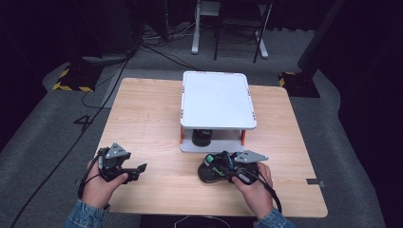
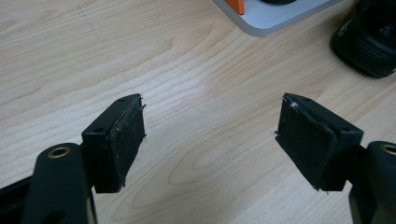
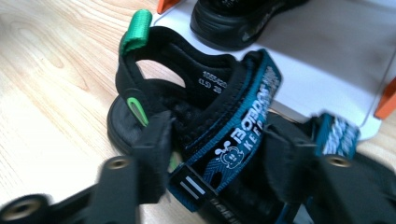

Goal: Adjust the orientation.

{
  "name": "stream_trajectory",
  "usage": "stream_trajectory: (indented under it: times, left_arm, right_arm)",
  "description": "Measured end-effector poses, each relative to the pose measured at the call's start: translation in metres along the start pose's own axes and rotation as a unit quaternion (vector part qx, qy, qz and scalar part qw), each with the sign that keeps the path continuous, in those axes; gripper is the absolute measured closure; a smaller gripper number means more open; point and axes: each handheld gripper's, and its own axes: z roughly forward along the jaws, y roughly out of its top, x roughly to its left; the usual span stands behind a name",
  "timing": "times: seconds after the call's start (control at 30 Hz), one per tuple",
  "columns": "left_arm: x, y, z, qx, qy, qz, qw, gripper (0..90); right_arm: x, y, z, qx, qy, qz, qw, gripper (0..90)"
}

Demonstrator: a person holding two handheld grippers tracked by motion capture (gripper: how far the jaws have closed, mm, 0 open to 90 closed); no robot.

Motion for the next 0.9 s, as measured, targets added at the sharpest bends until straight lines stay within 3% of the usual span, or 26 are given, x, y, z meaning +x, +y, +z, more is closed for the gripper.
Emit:
stream_trajectory:
  times: [0.23,0.53,0.67,0.9]
  left_arm:
    - [0.001,-0.001,-0.002,-0.001,0.000,-0.002,1.0000,23.9]
    - [0.002,-0.001,-0.002,-0.002,0.002,-0.003,1.0000,23.9]
    - [0.001,-0.003,-0.004,-0.001,0.005,-0.003,1.0000,23.9]
    - [0.004,-0.018,-0.017,-0.002,0.022,-0.021,0.9995,23.9]
  right_arm:
    - [0.002,0.004,-0.002,-0.009,0.019,-0.023,0.9995,64.5]
    - [0.005,0.015,-0.016,-0.039,0.027,-0.065,0.9967,65.1]
    - [-0.003,0.028,-0.021,-0.055,0.050,-0.102,0.9920,64.9]
    - [-0.020,0.040,-0.002,-0.058,0.066,-0.103,0.9908,64.6]
